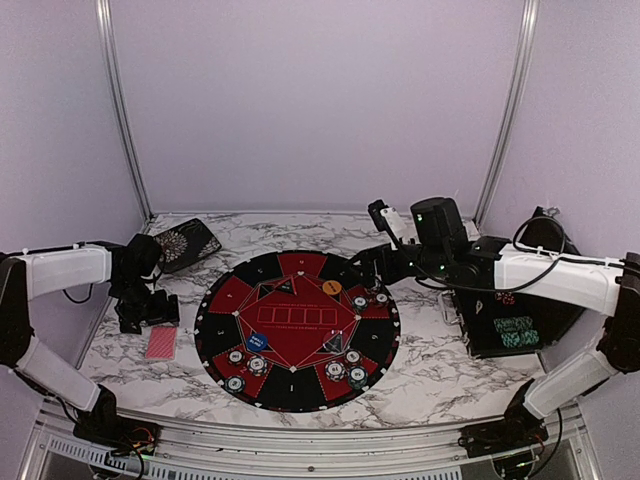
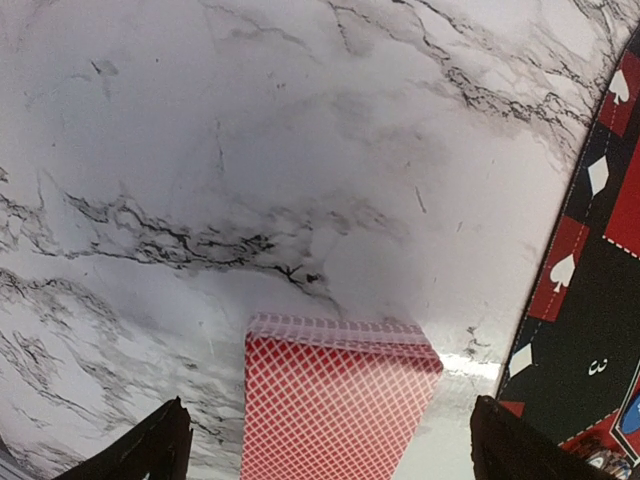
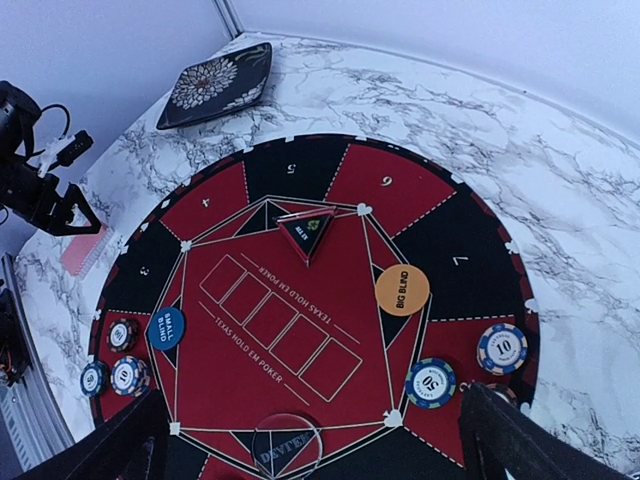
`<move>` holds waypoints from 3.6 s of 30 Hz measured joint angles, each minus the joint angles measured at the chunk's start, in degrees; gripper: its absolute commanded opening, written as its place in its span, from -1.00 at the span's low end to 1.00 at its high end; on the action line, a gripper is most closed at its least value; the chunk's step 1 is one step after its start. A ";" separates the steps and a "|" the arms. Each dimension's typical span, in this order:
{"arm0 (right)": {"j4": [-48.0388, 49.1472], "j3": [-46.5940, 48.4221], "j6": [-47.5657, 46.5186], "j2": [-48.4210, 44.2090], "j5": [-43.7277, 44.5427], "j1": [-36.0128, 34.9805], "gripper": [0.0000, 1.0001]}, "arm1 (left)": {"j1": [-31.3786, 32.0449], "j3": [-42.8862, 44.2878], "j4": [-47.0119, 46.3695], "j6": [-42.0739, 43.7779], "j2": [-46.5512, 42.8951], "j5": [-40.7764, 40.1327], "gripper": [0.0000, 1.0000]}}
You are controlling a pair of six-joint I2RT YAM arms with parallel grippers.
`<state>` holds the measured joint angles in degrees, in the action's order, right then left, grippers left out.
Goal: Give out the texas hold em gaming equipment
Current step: Pick up the face-down deck piles from the center of the board.
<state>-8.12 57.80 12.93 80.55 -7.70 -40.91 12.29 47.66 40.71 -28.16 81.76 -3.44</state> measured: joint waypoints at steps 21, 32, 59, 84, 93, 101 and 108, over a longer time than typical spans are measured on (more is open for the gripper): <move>0.48 -2.64 -0.57 -3.43 -0.44 0.07 0.97 | 0.00 0.17 0.31 1.40 7.80 4.57 0.98; 0.59 -3.39 -0.57 -3.96 -0.81 0.07 0.97 | 0.17 1.05 1.53 1.55 9.29 3.48 0.43; 0.83 -4.17 0.33 -4.39 -2.47 0.07 0.97 | 4.28 5.75 2.08 -9.70 13.60 3.96 0.52; 1.81 -4.17 1.07 -3.74 -3.93 0.07 0.97 | 6.49 -0.33 -2.62 -9.94 7.63 3.74 0.73; 2.58 -4.68 1.88 -3.74 -4.26 0.07 0.97 | 7.21 -0.50 -2.27 -10.21 7.56 2.10 0.68; 3.48 -5.57 2.43 -3.74 -4.20 0.09 0.97 | 7.61 -0.57 -1.73 -10.32 7.56 1.22 0.72; 4.92 -6.82 3.52 -3.85 -3.87 0.09 0.97 | 8.57 -0.94 -1.03 -11.06 7.43 0.33 0.76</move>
<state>-3.20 50.98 16.45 76.71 -11.57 -40.82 20.86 46.72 39.68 -39.22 89.19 -3.11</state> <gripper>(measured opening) 0.985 0.876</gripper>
